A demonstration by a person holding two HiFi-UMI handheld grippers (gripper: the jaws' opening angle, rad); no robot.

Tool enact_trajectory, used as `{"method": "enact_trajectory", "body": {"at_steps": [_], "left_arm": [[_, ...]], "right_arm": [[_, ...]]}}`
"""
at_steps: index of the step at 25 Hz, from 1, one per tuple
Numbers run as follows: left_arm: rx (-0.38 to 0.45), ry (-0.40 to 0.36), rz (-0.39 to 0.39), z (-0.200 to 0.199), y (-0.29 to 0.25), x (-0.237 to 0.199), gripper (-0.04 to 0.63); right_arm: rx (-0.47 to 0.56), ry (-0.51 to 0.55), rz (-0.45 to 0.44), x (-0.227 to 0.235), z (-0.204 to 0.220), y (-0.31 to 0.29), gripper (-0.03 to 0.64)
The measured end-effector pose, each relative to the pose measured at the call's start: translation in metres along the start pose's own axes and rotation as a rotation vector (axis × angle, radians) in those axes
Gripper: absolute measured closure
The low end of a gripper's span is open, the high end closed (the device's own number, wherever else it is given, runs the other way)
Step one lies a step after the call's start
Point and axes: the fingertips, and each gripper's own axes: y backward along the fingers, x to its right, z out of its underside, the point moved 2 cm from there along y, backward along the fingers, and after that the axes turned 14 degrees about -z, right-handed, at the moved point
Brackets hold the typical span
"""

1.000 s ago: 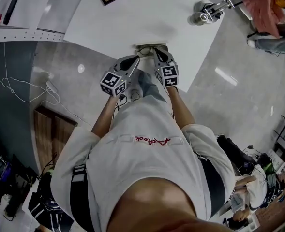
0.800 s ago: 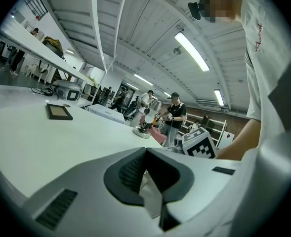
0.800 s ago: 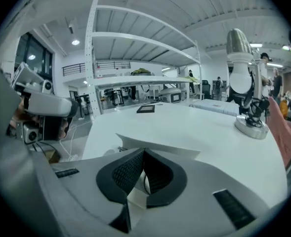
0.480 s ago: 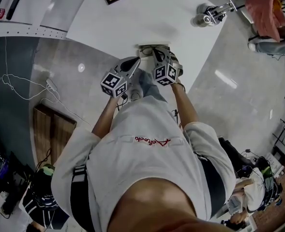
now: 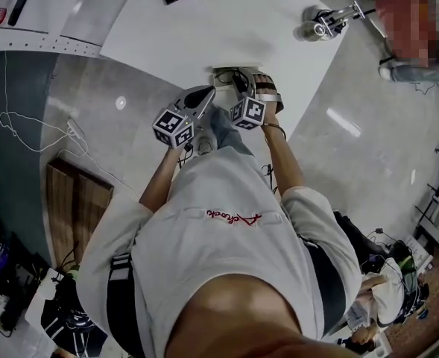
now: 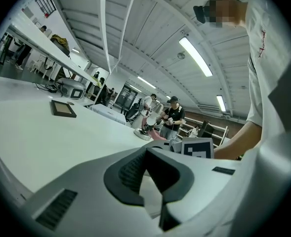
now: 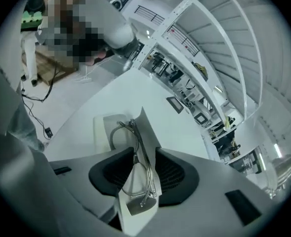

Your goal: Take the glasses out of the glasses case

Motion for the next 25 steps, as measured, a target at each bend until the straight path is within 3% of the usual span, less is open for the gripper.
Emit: {"method": "enact_trajectory", "body": {"at_steps": [5,16,21,25], "left_arm": [[0.004,-0.004,-0.014,-0.001,0.004,-0.004,0.569],[-0.002,0.005,-0.037,-0.001,0.011,-0.013,0.569],[0.003,0.001,-0.033,-0.002,0.01,-0.01,0.569],[0.006,0.002,-0.037,-0.001,0.013,-0.011,0.569]], "right_arm": [[-0.051,0.049,0.011,0.002,0.003,-0.007,0.48],[-0.101,0.091,-0.062,0.005,0.005,-0.023,0.5],[-0.121,0.128,-0.053,0.005,0.009,-0.026,0.575],[-0.125,0.146,-0.041,0.005,0.009,-0.024,0.578]]}}
